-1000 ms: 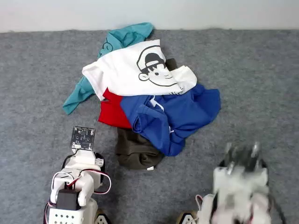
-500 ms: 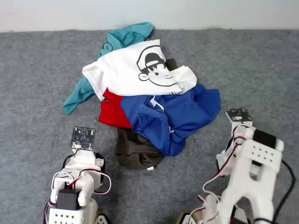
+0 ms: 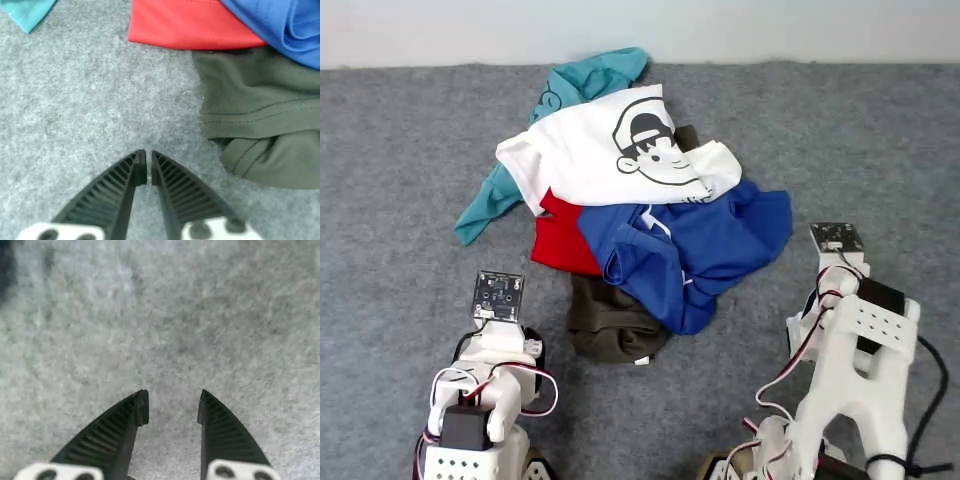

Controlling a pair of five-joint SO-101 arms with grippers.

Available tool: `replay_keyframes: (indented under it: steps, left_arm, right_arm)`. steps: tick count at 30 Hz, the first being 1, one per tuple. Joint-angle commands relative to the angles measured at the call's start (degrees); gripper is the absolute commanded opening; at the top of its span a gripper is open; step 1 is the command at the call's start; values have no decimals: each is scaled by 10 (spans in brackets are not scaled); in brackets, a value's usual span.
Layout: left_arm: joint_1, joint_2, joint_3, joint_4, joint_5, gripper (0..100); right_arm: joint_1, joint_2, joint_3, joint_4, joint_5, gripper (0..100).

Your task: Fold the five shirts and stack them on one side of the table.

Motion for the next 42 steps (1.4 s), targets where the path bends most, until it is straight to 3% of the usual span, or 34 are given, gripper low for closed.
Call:
replay_keyframes:
  steps: [1, 6, 17, 22, 27, 30, 35, 38, 42]
  left_arm:
    - [8, -8, -7, -4, 4, 28]
    - [58, -8, -7, -37, 1, 27]
    - [55, -7, -32, -178, 2, 28]
    - [55, -5, -153, -180, 2, 31]
    - [56, -4, -166, -177, 4, 154]
    - [54, -4, -168, -159, 4, 173]
    - [-45, -4, -209, -195, 5, 173]
    - [-101, -4, -240, -226, 64, 173]
    - [-101, -4, -251, -183, 98, 174]
  right_arm:
    - [7, 0, -2, -6, -6, 179]
    - [7, 2, -1, -5, -6, 179]
    - [7, 2, -1, 11, -4, 179]
    - [7, 3, -1, 11, -4, 179]
    - [7, 3, -1, 11, -4, 179]
    - [7, 3, -1, 11, -4, 179]
    - [7, 3, -1, 11, -4, 179]
    - [7, 3, -1, 11, -5, 179]
    - [7, 3, 0, 11, -6, 179]
